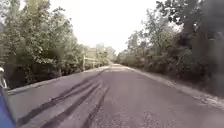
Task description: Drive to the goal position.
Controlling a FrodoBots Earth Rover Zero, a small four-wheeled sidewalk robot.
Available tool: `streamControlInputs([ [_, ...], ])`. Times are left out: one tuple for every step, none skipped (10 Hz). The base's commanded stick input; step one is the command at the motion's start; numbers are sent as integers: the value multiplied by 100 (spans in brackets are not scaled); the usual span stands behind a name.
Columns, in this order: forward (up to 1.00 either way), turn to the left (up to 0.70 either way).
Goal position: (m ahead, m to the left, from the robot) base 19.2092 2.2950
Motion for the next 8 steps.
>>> streamControlInputs([
  [70,-22],
  [70,-32],
  [70,-22],
  [70,-2],
  [70,0],
  [70,0],
  [70,0],
  [70,0],
])
